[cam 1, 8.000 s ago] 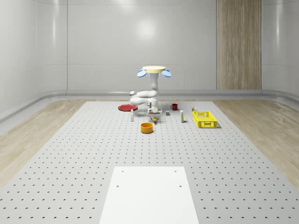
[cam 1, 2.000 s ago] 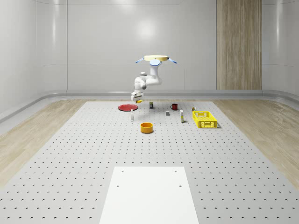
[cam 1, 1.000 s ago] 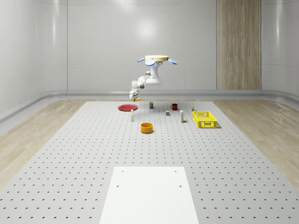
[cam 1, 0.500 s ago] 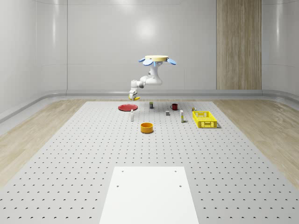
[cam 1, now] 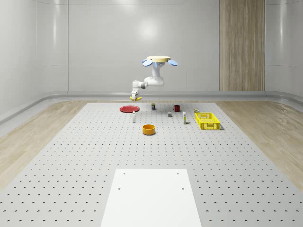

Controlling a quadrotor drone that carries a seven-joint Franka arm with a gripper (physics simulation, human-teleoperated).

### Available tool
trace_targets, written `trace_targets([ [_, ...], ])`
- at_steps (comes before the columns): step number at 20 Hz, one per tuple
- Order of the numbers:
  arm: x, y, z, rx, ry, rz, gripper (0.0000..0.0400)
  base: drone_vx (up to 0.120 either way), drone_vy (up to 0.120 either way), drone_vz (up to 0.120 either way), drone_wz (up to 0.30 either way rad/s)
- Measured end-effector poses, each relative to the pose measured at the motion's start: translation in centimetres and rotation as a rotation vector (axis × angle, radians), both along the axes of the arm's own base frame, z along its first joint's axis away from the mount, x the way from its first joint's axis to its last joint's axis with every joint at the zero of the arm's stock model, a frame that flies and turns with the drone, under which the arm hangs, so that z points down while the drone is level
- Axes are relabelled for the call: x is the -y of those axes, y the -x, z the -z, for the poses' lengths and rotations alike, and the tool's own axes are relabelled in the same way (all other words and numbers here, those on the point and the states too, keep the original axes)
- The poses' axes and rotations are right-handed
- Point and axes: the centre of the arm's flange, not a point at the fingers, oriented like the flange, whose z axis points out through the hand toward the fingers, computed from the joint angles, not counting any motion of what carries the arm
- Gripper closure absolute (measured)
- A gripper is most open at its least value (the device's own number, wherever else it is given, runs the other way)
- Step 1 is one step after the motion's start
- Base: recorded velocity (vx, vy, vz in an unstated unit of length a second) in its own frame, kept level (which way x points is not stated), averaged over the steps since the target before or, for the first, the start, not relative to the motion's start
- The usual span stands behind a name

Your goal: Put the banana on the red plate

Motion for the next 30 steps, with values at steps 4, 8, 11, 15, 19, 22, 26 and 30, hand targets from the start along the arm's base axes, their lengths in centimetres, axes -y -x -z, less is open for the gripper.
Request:
trace_targets([
  [4,0.01,0.00,0.00,0.000,-0.001,0.120,0.0201,0.010,0.000,0.000,-0.300],
  [8,0.28,0.01,0.00,0.001,-0.002,0.215,0.0201,0.120,0.000,0.000,-0.050],
  [11,0.37,0.01,0.00,0.001,-0.002,0.252,0.0201,0.040,0.093,0.000,0.000],
  [15,0.43,0.01,0.00,0.002,-0.002,0.279,0.0201,0.000,0.090,0.000,0.000],
  [19,0.45,0.02,0.00,0.002,-0.003,0.292,0.0201,0.000,-0.050,0.000,0.000],
  [22,0.45,0.02,0.00,0.002,-0.003,0.297,0.0201,0.000,-0.120,0.000,0.000],
  [26,0.46,0.02,0.00,0.002,-0.003,0.301,0.0201,0.010,-0.120,0.000,0.000],
  [30,0.46,0.02,0.00,0.002,-0.003,0.303,0.0201,0.120,-0.120,0.000,0.000],
])
